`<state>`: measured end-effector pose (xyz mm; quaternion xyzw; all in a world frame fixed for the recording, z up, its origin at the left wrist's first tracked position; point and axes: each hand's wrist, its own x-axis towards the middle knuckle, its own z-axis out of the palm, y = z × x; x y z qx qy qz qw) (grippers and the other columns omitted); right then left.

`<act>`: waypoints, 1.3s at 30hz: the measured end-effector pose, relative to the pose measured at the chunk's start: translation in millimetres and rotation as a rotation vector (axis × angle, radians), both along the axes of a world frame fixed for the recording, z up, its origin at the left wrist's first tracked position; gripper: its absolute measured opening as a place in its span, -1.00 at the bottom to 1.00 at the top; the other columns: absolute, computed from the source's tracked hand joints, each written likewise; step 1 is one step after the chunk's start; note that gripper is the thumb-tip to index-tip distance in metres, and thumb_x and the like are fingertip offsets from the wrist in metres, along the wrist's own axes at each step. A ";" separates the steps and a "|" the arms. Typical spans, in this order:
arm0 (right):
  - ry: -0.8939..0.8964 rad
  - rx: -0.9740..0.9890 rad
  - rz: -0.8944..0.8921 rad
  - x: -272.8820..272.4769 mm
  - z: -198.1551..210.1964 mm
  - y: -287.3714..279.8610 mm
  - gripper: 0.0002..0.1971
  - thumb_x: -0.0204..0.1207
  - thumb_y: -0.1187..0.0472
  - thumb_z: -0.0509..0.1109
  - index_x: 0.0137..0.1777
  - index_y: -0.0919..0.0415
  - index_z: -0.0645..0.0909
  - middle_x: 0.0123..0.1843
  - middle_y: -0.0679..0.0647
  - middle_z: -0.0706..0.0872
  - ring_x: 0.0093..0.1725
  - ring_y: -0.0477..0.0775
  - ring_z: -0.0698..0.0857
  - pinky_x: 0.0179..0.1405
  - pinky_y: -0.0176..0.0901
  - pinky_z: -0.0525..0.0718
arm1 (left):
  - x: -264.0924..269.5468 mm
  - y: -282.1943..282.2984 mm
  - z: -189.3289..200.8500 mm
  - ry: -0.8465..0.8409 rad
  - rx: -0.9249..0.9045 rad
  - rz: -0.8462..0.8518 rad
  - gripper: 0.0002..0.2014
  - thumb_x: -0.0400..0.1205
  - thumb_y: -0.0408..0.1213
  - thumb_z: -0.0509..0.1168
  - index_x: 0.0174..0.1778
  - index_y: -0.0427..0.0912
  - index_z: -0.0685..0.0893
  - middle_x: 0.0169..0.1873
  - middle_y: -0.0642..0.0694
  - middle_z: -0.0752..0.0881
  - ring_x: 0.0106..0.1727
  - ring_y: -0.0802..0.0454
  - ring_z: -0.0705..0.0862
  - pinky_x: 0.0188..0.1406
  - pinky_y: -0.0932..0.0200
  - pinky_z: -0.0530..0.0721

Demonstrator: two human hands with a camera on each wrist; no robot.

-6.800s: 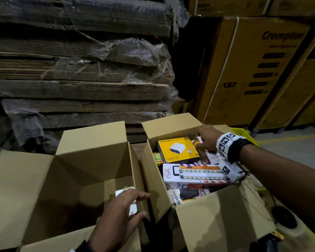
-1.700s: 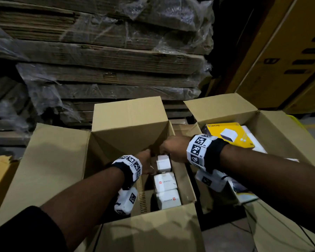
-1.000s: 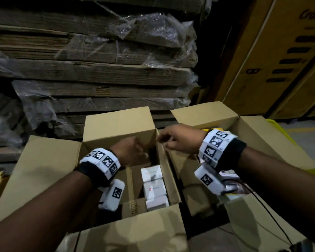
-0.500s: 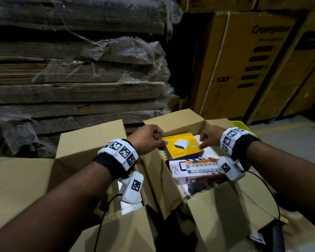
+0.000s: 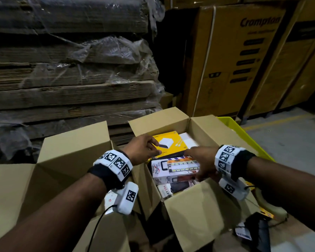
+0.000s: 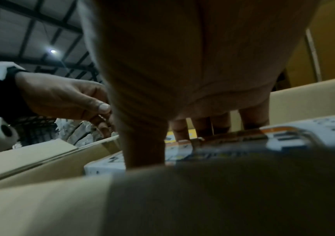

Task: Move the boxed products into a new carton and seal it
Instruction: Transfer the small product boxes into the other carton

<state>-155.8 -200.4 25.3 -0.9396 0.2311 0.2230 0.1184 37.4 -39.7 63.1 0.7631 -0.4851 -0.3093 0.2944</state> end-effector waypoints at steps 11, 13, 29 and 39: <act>-0.281 0.106 -0.063 -5.3 50.6 -27.9 -0.26 0.24 0.08 0.65 0.40 0.10 0.39 0.16 0.02 0.63 0.05 0.05 0.61 0.03 -0.15 0.60 | -0.8 8.5 -2.8 0.054 -0.182 0.277 -0.52 0.61 -0.05 0.44 0.35 -0.19 0.51 0.06 -0.11 0.72 0.04 -0.05 0.75 0.05 -0.06 0.75; -0.323 0.046 -0.042 3.1 56.6 -29.4 -0.30 0.26 0.06 0.65 0.37 0.13 0.43 0.17 0.02 0.61 0.05 0.02 0.58 0.01 -0.19 0.54 | -0.6 9.6 0.1 0.069 -0.200 0.324 -0.50 0.63 -0.01 0.40 0.40 -0.16 0.47 0.05 -0.05 0.72 0.03 0.00 0.75 0.07 -0.10 0.75; -0.269 -0.117 0.226 55.1 48.0 12.4 -0.62 0.33 0.05 0.59 0.16 0.01 0.68 -0.05 -0.06 0.68 -0.01 0.01 0.65 -0.14 -0.24 0.47 | -8.9 25.6 -11.2 -0.025 -0.077 0.149 -0.78 0.60 -0.22 0.47 0.11 -0.15 0.66 -0.14 -0.02 0.77 -0.14 0.05 0.76 -0.05 0.06 0.73; 0.093 0.073 0.502 61.2 2.5 81.0 -0.70 0.42 0.25 0.39 0.16 0.22 0.65 0.08 0.16 0.74 0.03 0.21 0.69 0.00 -0.01 0.68 | -17.0 22.7 -27.3 -0.056 0.011 0.030 -0.68 0.55 -0.48 0.45 0.19 -0.20 0.60 -0.24 -0.01 0.75 -0.35 0.32 0.63 -0.33 0.42 0.53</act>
